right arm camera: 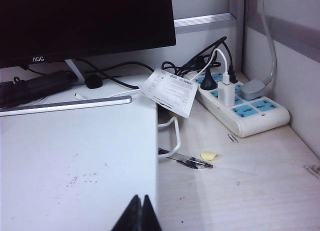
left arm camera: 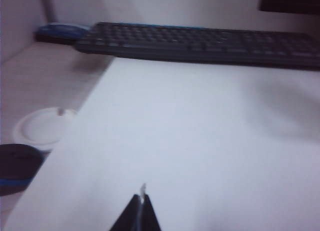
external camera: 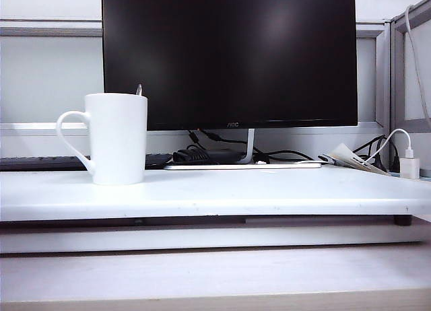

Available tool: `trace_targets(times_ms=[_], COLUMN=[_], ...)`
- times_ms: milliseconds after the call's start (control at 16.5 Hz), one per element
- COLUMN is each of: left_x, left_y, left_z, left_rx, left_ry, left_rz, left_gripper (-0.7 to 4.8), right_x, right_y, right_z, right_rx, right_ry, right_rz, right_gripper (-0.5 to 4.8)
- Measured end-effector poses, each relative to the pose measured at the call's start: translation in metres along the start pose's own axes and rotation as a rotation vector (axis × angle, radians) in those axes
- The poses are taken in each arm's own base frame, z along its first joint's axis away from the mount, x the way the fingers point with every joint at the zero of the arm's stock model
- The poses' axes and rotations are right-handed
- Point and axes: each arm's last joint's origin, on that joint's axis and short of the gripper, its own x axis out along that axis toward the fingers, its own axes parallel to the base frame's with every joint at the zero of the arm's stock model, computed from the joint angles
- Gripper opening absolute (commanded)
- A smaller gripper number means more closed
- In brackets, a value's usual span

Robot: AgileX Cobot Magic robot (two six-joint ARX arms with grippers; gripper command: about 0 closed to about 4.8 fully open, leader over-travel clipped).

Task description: Pick up a spoon and stir the liquid in the cup.

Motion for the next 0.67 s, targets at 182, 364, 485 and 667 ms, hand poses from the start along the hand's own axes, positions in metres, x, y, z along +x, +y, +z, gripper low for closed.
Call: trace_targets(times_ms=[182, 364, 485, 667], left_x=[0.0, 0.0, 0.0, 0.0], left_y=[-0.0004, -0.0004, -0.0004, -0.0004], left_z=[-0.0001, 0.0, -0.0001, -0.0001], left_rx=[0.0, 0.0, 0.0, 0.001], left_ry=[0.001, 0.001, 0.001, 0.001], left_rz=[-0.008, -0.008, -0.008, -0.008], left_gripper=[-0.05, -0.05, -0.05, -0.05], right_x=[0.0, 0.0, 0.0, 0.0], right_y=[0.0, -0.0001, -0.0002, -0.0002], right_z=[0.0, -0.0003, -0.0009, -0.001], right_rx=[0.0, 0.0, 0.0, 0.0], right_ry=[0.0, 0.003, 0.009, 0.01], right_rz=[-0.001, -0.001, -0.002, -0.002], right_gripper=[0.03, 0.03, 0.03, 0.03])
